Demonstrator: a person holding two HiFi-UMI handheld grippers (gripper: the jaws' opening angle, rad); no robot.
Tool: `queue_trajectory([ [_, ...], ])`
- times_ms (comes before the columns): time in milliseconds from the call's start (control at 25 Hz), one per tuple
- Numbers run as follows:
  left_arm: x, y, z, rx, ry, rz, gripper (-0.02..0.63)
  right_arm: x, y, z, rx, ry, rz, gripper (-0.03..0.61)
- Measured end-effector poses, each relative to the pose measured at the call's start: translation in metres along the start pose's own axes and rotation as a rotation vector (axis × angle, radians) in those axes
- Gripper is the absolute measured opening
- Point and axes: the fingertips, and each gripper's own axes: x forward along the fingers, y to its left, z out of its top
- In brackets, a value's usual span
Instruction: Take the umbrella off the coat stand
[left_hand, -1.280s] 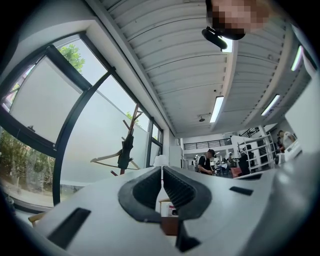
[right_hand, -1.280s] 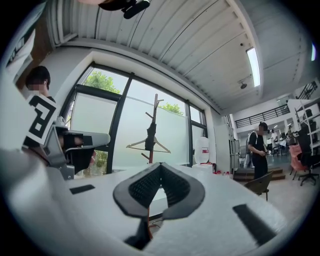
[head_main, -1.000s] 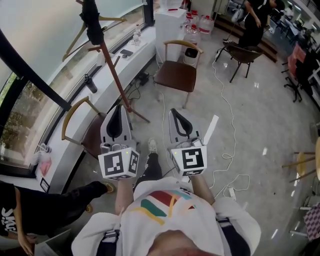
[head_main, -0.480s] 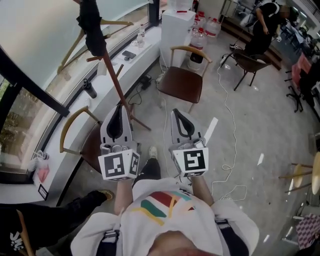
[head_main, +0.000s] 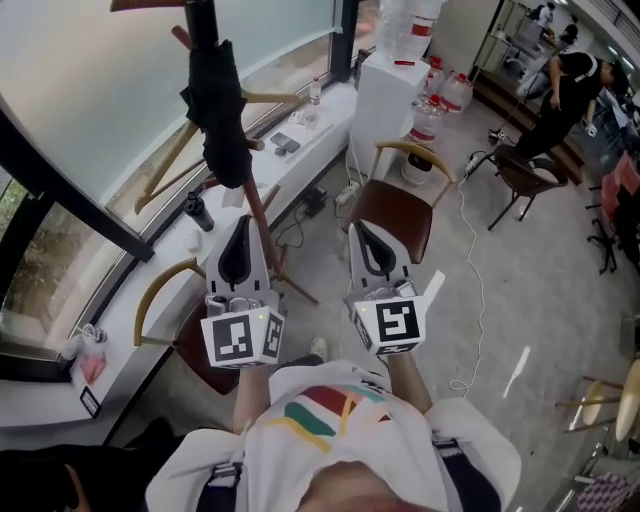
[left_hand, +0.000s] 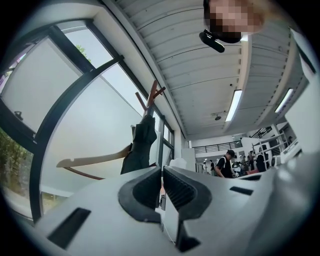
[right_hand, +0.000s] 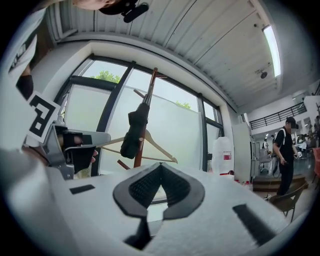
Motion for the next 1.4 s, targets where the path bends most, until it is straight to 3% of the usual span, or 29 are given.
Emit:
queue_trajectory([
  [240, 0.034, 0.025, -0.019, 0.006, 0.030, 0.048, 0.012, 0.049, 0.002, -0.011, 0.041, 0.004, 0.051, 0.000],
  [600, 0.042, 0.032, -0.035, 0.031, 0.030, 0.133, 0.012, 0.079, -0.005, -0.011, 0.075, -0.018, 0.145, 0.000],
  [960, 0.045, 0.026, -0.027, 0.059, 0.026, 0.245, 0.012, 0.094, -0.011, -0.005, 0.089, -0.025, 0.260, 0.000],
  [1200, 0.048, 0.029, 0.006, 0.085, -0.010, 0.270, 0.014, 0.098, -0.011, -0.004, 0.105, -0.032, 0.294, 0.000],
  [1240, 0.052, 0.027, 0.016, 0.096, -0.018, 0.259, 0.027, 0.098, -0.012, -0.004, 0.107, -0.033, 0.300, 0.000],
  [1400, 0.080, 0.026, 0.056, 0.153, -0.062, 0.193, 0.194, 0.102, -0.013, -0.003, 0.111, -0.037, 0.316, 0.000],
])
